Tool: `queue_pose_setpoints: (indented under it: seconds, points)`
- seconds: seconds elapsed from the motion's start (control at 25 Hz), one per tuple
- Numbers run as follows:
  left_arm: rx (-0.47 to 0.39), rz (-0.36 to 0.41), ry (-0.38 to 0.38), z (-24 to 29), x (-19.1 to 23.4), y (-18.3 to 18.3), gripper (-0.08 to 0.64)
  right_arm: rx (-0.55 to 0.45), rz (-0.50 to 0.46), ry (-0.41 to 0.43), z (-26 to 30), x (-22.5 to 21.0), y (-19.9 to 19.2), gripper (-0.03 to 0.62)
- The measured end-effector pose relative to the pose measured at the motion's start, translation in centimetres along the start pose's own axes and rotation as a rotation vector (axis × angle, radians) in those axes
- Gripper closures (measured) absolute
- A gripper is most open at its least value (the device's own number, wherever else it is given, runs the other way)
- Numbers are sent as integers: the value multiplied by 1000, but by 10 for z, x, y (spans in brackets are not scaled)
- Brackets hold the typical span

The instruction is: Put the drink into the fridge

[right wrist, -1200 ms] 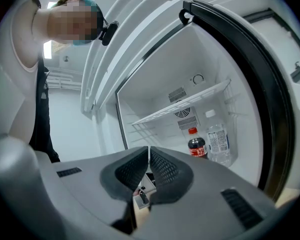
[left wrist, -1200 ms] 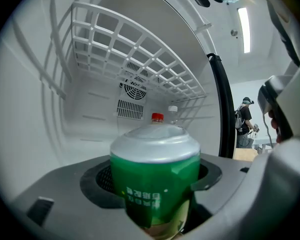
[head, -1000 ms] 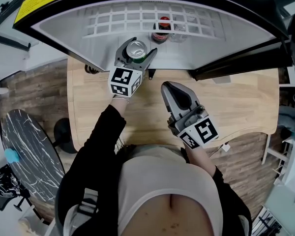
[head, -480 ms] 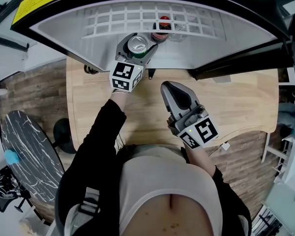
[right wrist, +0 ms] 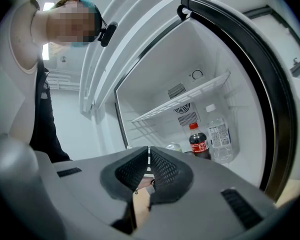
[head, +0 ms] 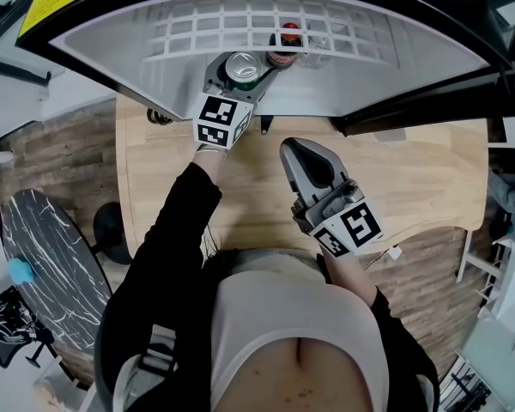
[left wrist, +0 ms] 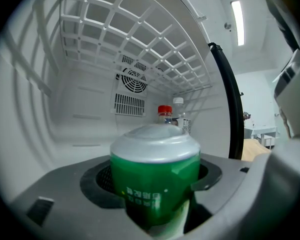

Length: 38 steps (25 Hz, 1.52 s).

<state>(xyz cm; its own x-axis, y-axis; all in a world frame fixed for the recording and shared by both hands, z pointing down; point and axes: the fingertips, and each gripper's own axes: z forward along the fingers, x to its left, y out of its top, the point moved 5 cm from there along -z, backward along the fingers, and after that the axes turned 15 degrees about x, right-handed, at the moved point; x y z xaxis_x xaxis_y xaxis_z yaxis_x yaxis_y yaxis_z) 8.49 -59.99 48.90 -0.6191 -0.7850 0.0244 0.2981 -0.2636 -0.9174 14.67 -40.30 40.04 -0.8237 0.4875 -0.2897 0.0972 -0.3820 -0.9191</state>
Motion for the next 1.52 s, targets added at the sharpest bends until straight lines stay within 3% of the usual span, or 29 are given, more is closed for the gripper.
queue_pose_setpoints:
  seconds: [0.6, 1.52]
  points:
    - [32, 48, -49, 13, 7, 6, 213, -2, 1, 1, -2, 2, 0, 560]
    - [36, 72, -229, 25, 17, 12, 213, 4, 8, 10, 2, 10, -2, 560]
